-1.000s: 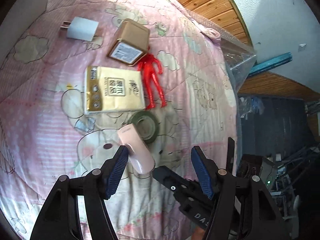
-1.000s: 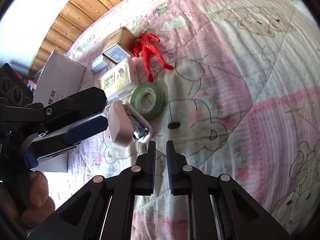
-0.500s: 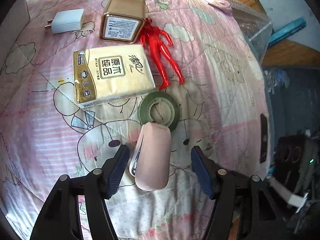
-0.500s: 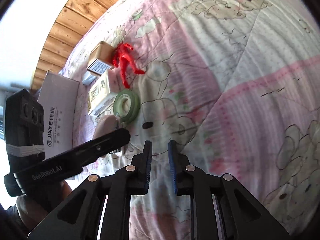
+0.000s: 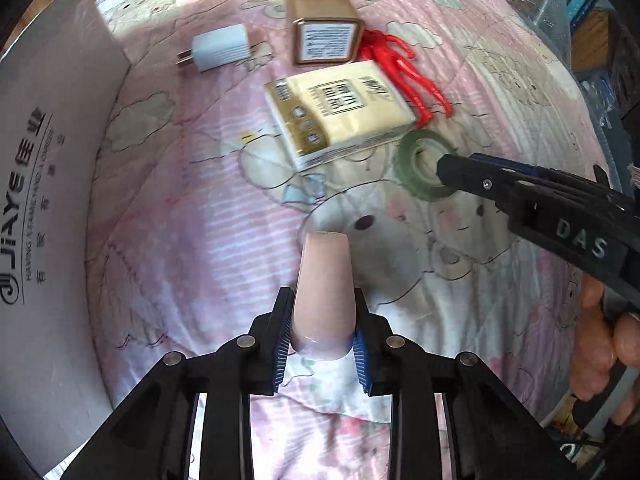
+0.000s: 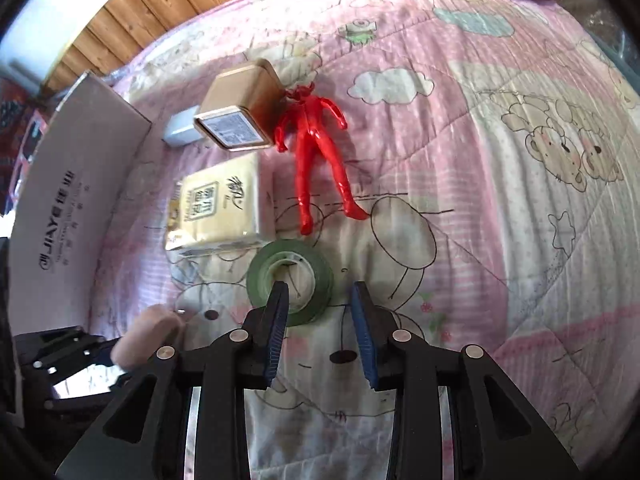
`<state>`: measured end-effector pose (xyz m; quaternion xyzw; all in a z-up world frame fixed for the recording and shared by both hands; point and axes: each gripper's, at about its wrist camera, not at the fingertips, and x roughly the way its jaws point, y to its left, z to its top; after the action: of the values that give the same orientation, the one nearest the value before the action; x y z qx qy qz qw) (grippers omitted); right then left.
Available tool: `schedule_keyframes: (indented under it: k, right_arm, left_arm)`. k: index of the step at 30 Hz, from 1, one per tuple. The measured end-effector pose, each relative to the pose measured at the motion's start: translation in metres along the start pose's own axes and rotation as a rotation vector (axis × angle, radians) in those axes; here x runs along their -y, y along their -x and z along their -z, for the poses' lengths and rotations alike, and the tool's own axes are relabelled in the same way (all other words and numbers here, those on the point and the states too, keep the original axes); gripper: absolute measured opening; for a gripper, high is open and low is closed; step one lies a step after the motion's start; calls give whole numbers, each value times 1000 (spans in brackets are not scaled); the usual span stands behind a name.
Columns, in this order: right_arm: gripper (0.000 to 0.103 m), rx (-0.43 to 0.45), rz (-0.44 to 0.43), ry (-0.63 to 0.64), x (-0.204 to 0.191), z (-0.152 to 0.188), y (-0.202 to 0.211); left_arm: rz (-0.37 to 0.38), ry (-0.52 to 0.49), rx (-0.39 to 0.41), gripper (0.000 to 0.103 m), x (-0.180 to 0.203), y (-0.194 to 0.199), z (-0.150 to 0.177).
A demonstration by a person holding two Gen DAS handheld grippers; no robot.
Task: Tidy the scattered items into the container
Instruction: 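Grasp the pink stapler with left tool while right tool grasps the green tape roll, then carry the stapler and tape roll over the cardboard box with both tools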
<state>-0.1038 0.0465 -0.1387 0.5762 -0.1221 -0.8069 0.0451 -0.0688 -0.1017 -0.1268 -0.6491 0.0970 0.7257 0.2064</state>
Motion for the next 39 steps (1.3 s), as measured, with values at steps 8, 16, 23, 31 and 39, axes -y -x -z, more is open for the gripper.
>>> schedule_keyframes:
  k: [8, 16, 23, 31, 39]
  right_arm:
    - [16, 0, 86, 95, -11, 0, 4]
    - [15, -9, -2, -14, -7, 10, 33]
    - [15, -29, -18, -37, -16, 22, 36]
    - [15, -41, -18, -31, -16, 40, 33]
    - [15, -42, -60, -46, -15, 46, 19]
  left_arm:
    - [66, 55, 37, 29, -26, 3, 4]
    - [117, 88, 99, 28, -47, 37, 16]
    - [145, 117, 114, 15, -43, 38, 15]
    - [159, 178, 97, 47, -46, 17, 14]
    - [135, 122, 139, 16, -40, 19, 14]
